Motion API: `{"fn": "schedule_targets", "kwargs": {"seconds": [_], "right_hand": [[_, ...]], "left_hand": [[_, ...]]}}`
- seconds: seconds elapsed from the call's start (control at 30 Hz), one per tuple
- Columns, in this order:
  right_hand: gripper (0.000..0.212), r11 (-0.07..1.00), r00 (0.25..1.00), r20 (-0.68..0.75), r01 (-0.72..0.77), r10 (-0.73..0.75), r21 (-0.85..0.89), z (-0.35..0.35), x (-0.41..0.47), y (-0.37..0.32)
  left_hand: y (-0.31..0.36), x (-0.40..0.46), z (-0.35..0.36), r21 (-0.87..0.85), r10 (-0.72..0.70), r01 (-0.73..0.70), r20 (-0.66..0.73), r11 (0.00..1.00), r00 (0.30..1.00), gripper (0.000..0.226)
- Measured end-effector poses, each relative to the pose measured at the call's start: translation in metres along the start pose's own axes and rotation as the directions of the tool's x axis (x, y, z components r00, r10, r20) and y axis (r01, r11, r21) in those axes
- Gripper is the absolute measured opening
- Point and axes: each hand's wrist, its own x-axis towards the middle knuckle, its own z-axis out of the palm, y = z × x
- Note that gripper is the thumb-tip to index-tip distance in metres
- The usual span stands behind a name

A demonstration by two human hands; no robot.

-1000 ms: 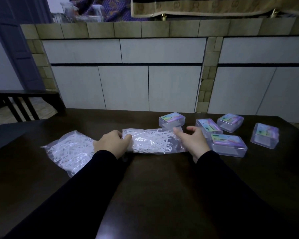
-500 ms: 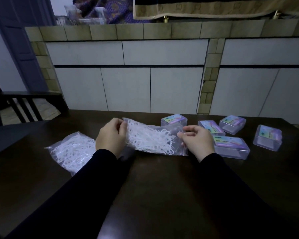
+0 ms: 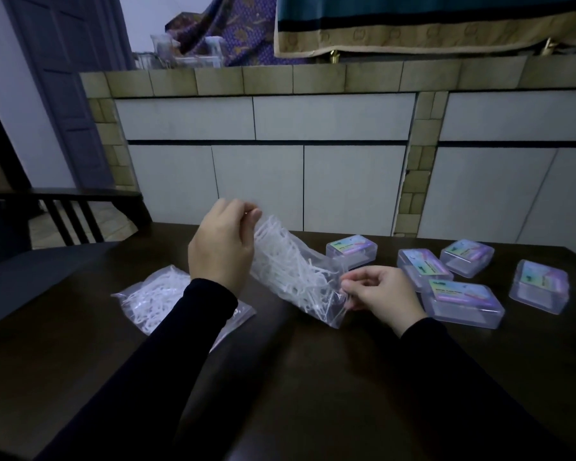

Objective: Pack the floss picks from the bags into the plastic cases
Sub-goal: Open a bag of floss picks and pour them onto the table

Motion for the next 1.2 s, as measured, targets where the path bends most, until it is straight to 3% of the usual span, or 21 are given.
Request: {"fn": "schedule_targets", "kwargs": {"seconds": [0.27, 0.67, 0.83, 1.07, 1.2], "right_hand": [[0.014, 0.980, 0.983, 0.085, 0.170, -0.161, -0.106, 0.008, -0.005, -0.002], [0.011, 0.963, 0.964, 0.030, 0.267, -0.266, -0.038, 0.013, -0.002, 0.003], [0.012, 0.948, 0.948, -0.053, 0.308, -0.312, -0.081, 0.008, 0.001, 0.005], [0.029, 0.895, 0.908, 0.022, 0.417, -0.419, -0.161, 0.010, -0.002, 0.007], [0.018, 0.933, 0.950, 0.036, 0.313, -0.312, -0.179, 0.015, 0.000, 0.008]], "left_hand": [[0.022, 0.011, -0.016, 0.077, 0.159, -0.156, -0.043, 0.985, 0.986, 0.025], [0.021, 0.019, -0.030, 0.111, 0.192, -0.179, -0.117, 0.978, 0.974, 0.023], [-0.001, 0.009, -0.019, 0.116, 0.086, -0.078, -0.065, 0.990, 0.994, 0.019], [-0.021, -0.007, -0.006, 0.096, -0.184, 0.179, 0.049, 0.979, 0.982, 0.026], [-0.029, -0.014, 0.001, -0.013, -0.226, 0.232, 0.169, 0.973, 0.959, 0.021]]}}
